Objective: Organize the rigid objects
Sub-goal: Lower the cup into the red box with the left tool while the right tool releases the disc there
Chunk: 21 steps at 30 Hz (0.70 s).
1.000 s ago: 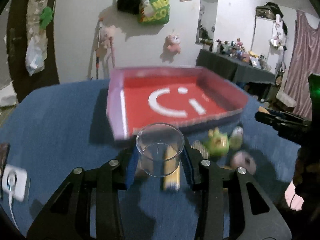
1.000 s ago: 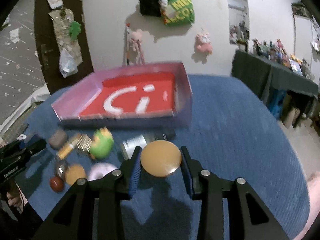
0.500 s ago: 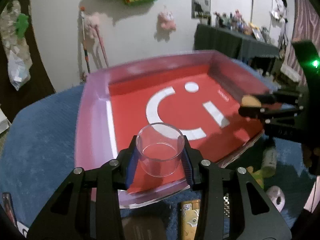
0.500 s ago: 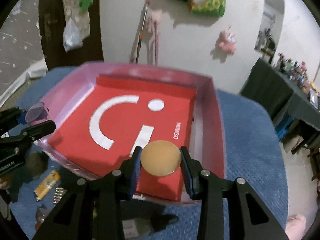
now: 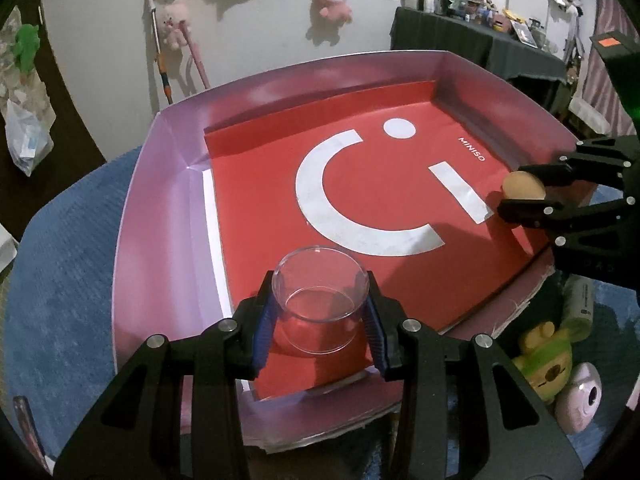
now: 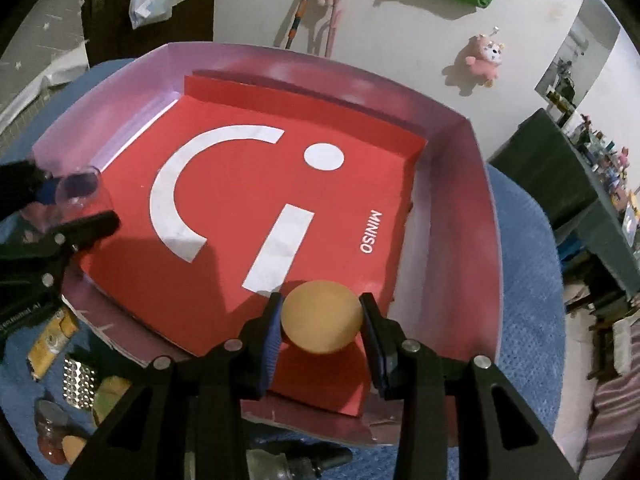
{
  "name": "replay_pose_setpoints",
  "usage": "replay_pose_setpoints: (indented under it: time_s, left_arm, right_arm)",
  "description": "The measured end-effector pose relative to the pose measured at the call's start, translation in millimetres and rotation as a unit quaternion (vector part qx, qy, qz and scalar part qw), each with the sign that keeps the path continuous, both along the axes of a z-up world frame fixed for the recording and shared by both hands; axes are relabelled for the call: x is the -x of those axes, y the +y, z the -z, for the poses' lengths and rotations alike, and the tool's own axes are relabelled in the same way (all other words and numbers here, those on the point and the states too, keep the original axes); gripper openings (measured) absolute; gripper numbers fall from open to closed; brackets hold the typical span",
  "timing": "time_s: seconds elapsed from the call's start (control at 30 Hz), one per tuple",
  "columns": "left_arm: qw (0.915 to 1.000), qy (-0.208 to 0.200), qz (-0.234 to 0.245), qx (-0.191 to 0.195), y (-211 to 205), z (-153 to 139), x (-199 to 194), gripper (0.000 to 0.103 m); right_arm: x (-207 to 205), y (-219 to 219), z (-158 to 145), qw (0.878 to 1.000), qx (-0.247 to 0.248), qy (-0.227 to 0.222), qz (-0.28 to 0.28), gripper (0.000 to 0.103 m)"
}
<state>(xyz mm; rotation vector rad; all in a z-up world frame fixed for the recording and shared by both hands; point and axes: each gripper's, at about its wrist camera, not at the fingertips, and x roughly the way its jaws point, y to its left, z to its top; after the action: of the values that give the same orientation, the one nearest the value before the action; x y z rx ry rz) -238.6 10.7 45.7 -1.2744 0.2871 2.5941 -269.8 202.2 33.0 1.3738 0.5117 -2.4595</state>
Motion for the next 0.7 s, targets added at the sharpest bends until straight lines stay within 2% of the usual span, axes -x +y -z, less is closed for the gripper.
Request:
replay_pose_setpoints:
  time_s: [0.37,0.43,0.5,0.7]
  left_arm:
    - [0.9999,-0.014,0.008,-0.005,-0.2,0.4,3.1,0.038]
    - [0.9998,-0.016,0.009,-0.01,-0.7,0.3,2.6,0.041]
    - [0.9997,-0.014,0.008,-0.018,-1.1,-0.4,2.2,0.052]
    - [0.9996,-0.005,0.01,-0.026,0.2,-5.7,-0.2,0.058]
  right_arm:
    - [2.7,-0.8,-1.0,1.0,0.003,-0.011,-0.005,0.039]
    - [2.2,-0.2,-1.2,1.0,0.004,-0.012,-0.007,0.039]
    - [2.5,1.5,-1.5,1.0,0.005,-0.013,-0.007,0.04]
    - [2.6,2.0,-2.7,1.0,0.008,-0.013,-0.008,0.041]
